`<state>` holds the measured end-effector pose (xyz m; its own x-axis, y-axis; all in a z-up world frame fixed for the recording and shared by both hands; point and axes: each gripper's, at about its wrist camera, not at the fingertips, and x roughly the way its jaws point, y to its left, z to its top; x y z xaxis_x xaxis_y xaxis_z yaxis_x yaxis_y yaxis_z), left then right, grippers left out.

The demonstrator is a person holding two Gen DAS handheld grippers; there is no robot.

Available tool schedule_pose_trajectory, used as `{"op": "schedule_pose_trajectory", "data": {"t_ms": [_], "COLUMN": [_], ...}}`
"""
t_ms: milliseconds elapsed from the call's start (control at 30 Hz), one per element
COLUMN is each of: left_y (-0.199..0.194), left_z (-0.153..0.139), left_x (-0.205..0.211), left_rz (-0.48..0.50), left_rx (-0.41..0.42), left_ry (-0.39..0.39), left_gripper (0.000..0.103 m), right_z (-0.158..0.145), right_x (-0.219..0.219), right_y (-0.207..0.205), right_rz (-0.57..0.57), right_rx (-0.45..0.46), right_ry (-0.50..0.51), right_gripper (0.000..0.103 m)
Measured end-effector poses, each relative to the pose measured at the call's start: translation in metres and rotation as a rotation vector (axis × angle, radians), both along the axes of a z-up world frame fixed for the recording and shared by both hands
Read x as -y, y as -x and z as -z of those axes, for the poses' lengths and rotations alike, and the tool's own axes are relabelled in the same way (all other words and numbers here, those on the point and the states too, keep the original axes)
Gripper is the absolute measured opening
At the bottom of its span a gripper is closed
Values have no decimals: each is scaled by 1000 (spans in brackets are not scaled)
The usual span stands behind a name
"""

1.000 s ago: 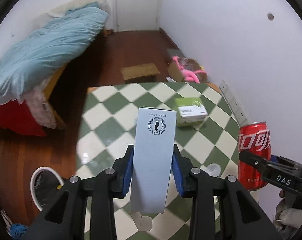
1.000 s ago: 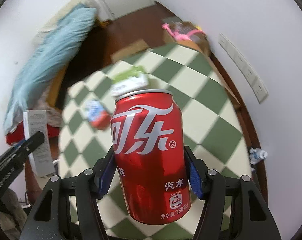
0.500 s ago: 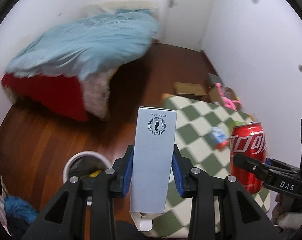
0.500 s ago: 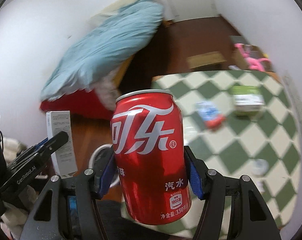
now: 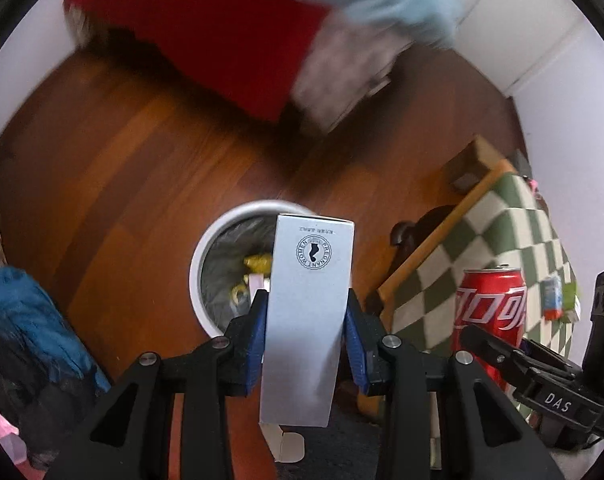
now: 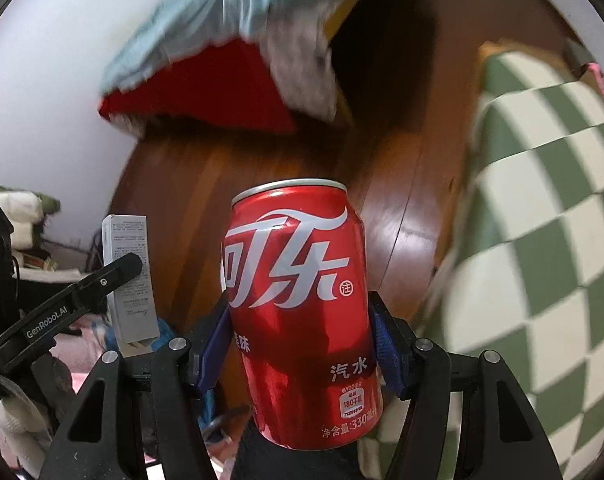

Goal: Collect trash
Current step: 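Carry the grey box and red can toward the white bin, then open both tools over the white bin to drop the box and can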

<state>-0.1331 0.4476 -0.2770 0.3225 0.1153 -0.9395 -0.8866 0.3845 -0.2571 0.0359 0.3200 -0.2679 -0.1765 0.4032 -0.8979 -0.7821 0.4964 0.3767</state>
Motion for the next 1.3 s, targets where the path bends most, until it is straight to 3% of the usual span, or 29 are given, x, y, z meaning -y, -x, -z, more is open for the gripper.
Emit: {"op": "schedule_pose_trajectory", "data": {"t_ms": [167,233,300,367,400,467,533,567,600,633,667,933,1100,1300], "left_y": [12,14,19,24,29,35,38,40,42,43,45,55,58,58], "left_z": [46,54,59,58,57,58,58,56,55,54,53,41,28,4], "left_x": [-21,-25,-27,-28,-30,-29,-30,-28,-26,-24,-21,8,24,44], "left_rz": [-43,-46,-69,-92,-99,-109,-113,-116,-118,-118,-119,-128,-133,-135], "left_rx": [-46,-66,-73,-76,-79,-89,-109,-125,-142,-156,-177,-261,-245,-223], "left_ry": [104,109,112,101,95,93,75,56,37,22,4,-88,-102,-138], "left_gripper": [33,35,58,74,79,80,91,99,99,99,99,99,99,99], "right_z": [57,80,98,113,119,131,144,149,152,154,153,129,103,75], "right_x": [-50,-68,-83,-96,-100,-109,-118,-122,-125,-128,-128,-106,-82,-55], "right_y": [15,20,22,27,29,35,37,36,35,34,36,48,54,55], "right_rz": [-45,-60,-72,-86,-91,-120,-134,-134,-133,-130,-129,-160,-164,-171], "right_rx": [-38,-44,-41,-43,-46,-49,-61,-69,-70,-69,-69,54,129,158], "right_ry": [92,129,157,178,184,203,222,226,230,228,221,232,218,185], "right_gripper": [65,65,65,66,66,66,67,77,86,101,103,103,103,103]}}
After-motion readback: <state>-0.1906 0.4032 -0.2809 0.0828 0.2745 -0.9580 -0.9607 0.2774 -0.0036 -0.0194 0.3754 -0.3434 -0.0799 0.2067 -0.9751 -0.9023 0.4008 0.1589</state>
